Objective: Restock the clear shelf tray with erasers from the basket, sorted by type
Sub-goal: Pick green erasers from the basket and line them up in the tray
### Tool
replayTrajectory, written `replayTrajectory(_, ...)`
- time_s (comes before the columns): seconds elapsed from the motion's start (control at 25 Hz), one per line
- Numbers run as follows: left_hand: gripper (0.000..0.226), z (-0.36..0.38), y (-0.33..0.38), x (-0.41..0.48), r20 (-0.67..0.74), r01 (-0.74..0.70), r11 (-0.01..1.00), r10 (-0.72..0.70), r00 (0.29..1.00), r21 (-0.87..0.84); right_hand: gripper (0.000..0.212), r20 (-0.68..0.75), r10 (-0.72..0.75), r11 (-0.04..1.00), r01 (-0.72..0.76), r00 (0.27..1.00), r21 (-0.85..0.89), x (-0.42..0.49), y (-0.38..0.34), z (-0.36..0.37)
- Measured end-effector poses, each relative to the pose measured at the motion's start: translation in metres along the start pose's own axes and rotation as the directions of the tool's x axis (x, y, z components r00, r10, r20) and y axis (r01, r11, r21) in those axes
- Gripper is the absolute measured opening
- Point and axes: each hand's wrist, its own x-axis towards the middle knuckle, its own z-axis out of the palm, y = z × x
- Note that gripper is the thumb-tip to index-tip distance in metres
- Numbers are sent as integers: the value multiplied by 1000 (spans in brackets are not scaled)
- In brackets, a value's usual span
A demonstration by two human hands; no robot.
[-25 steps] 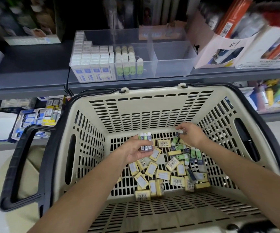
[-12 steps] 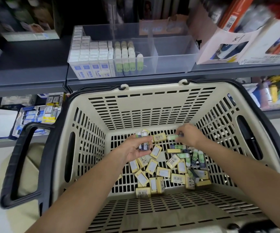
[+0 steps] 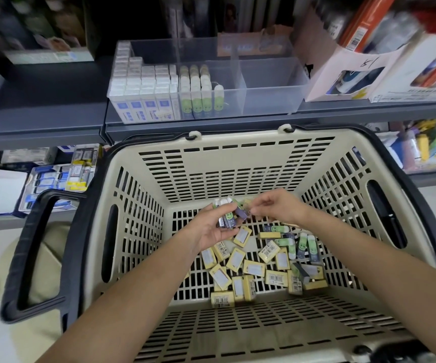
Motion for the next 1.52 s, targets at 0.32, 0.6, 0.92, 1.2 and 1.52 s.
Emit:
replayTrajectory(0.32, 30, 0, 5, -4, -76, 30, 999, -28, 997, 20, 32, 60, 194, 695, -94, 979, -713, 3, 45, 1)
replayTrajectory(0.6, 30, 3, 14, -7, -9, -18, 989, 20, 1000, 145, 8, 82, 133, 728, -41, 988, -685, 0, 27, -11)
replayTrajectory(0.92, 22, 18, 55, -27, 39, -173, 920, 171, 985, 353, 18, -35, -143, 990, 142, 989, -26, -11, -38, -27)
replayTrajectory(1.2, 21, 33, 110, -79, 148, -410, 811, 385, 911, 418, 17, -114, -279, 948, 292, 954, 125, -26, -97, -59)
replayTrajectory(1.52, 18, 24, 158, -103, -2, -625, 699, 667, 745, 347, 9, -535, -487, 872, 410, 690, -266, 11, -188, -115)
